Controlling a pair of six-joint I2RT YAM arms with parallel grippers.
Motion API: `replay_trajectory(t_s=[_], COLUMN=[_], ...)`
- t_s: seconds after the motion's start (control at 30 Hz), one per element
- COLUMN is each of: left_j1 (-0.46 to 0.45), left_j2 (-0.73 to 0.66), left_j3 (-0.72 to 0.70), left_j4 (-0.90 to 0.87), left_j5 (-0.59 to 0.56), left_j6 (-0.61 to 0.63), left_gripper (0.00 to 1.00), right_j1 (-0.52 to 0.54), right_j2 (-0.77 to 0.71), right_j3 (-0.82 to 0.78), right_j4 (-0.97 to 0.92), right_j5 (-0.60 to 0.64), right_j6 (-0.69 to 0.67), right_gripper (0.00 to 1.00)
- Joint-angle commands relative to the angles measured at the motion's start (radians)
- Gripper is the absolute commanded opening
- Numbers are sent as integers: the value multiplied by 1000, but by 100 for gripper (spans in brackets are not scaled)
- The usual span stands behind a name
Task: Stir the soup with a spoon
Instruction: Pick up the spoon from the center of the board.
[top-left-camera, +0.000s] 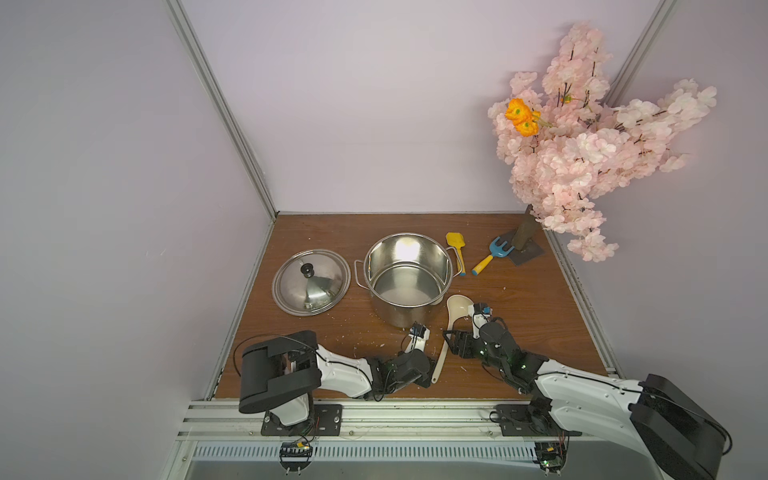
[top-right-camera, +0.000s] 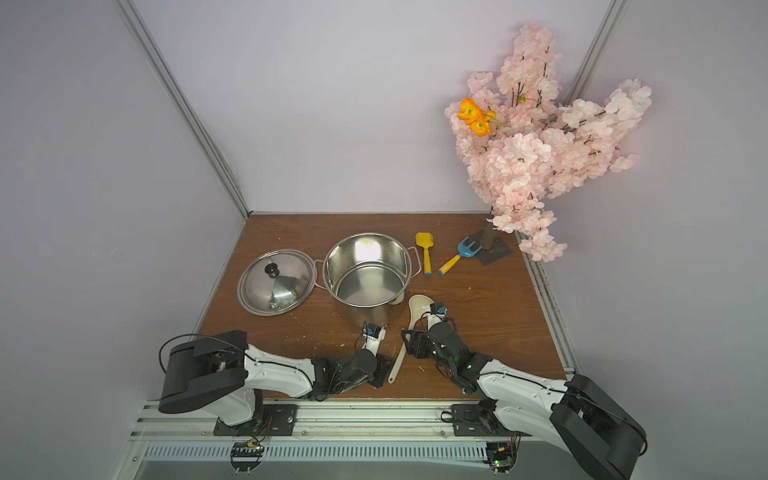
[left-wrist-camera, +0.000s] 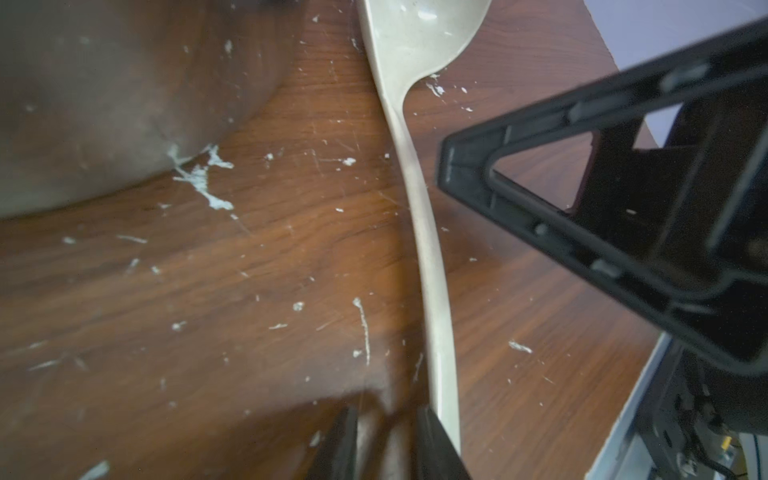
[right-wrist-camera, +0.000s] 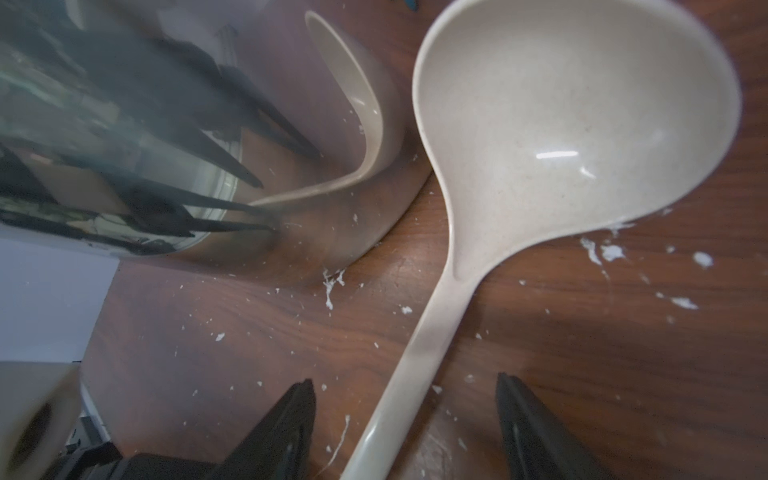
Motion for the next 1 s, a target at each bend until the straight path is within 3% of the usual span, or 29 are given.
replay_trajectory(t_s=[0.0,0.23,0.43,0.67,0.97], left_j1=[-11,-12,-11,-11,-11], left_j2=[3,-126,-305,-511,-658], left_j3=[-1,-63,-156,-200,-243], left_j4=[44,44,24,-80,-141], left_j5=[11,-39,-96,-146,-160], left_j6=[7,24,36,70,81], left_gripper=[35,60,76,79,80], right_j1=[18,96,176,261,278], right_j2=[6,71,156,257,353], right_j3=[6,97,171,207,217], right_j4=[-52,-213,-300,-332,-283], right_j5=[-8,60,110,177,225], right_j6=[-10,-15,26,119,180], right_gripper=[70,69,66,57,37])
